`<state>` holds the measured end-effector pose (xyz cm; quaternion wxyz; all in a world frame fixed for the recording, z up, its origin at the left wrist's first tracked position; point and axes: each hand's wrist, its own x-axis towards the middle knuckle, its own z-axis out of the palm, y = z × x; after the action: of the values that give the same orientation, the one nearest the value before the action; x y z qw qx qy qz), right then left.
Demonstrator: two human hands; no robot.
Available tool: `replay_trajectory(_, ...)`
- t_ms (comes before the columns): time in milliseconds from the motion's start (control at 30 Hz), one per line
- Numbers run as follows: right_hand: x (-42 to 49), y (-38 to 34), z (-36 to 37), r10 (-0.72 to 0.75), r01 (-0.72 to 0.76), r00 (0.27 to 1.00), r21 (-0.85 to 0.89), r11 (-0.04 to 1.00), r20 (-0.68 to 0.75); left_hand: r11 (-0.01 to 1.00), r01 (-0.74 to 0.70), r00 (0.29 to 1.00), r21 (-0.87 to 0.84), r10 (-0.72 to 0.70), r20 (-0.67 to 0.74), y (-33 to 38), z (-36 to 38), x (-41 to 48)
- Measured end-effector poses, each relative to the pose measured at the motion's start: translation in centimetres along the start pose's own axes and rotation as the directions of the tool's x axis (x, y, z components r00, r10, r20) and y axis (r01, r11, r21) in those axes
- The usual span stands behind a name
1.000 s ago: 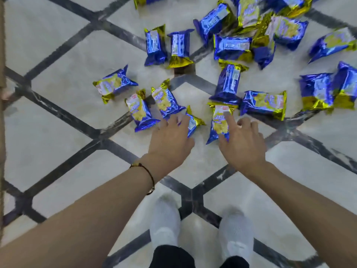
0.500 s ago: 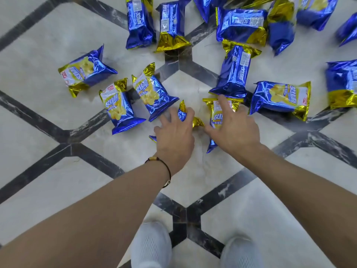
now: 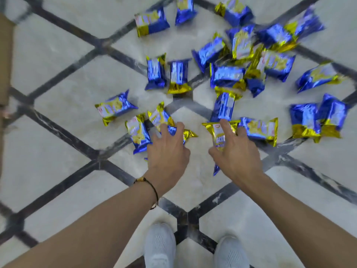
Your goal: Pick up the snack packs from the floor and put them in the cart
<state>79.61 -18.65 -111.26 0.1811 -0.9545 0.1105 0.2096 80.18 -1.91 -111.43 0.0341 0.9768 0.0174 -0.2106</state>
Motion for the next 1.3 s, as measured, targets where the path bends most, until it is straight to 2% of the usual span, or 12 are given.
replay_trajectory(167,-3.1,-4.4,-15.5,-0.039,0.038,0.99,-0.004,0.999,-0.133,0.997,-0.035,0.994,-0.066,0.028,-0.109,2.0,-15.3,-1.5)
replay_trajectory(300,-5.4,-8.7,-31.0,-0.058,0.071,0.953,0.034,0.997,-0.298,0.991,-0.107,0.969,-0.076,0.087,-0.233,4.3,-31.8,-2.9)
replay_trajectory(400,-8.1,-12.3,-43.4,-0.097,0.114,0.898,0.015,0.993,-0.429,0.99,-0.115,0.939,-0.081,0.082,-0.335,6.1,-44.7,-4.9)
replay_trajectory(533,-12.9,-16.1,-59.5,-0.148,0.165,0.832,-0.017,0.986,-0.534,0.965,-0.163,0.886,-0.206,0.051,-0.461,10.2,-60.9,-9.7)
replay_trajectory(667,-19.3,-18.1,-73.8,-0.147,0.146,0.73,-0.058,0.988,-0.667,0.915,-0.293,0.831,-0.277,0.101,-0.548,14.8,-74.4,-16.2)
replay_trajectory(767,-25.2,-19.1,-82.8,-0.124,0.115,0.668,-0.063,0.991,-0.733,0.897,-0.337,0.784,-0.285,0.1,-0.613,16.9,-83.4,-21.2)
replay_trajectory(933,-35.5,-20.1,-93.1,-0.131,0.096,0.593,-0.091,0.991,-0.795,0.872,-0.437,0.651,-0.221,0.138,-0.746,19.8,-94.0,-30.3)
replay_trajectory(1100,-43.6,-18.8,-99.7,-0.084,0.038,0.518,-0.075,0.996,-0.851,0.822,-0.527,0.582,-0.217,0.163,-0.797,22.2,-100.4,-37.5)
replay_trajectory(1300,-50.8,-17.4,-102.7,-0.023,0.006,0.448,-0.023,1.0,-0.893,0.779,-0.605,0.514,-0.164,0.226,-0.828,24.3,-103.9,-43.4)
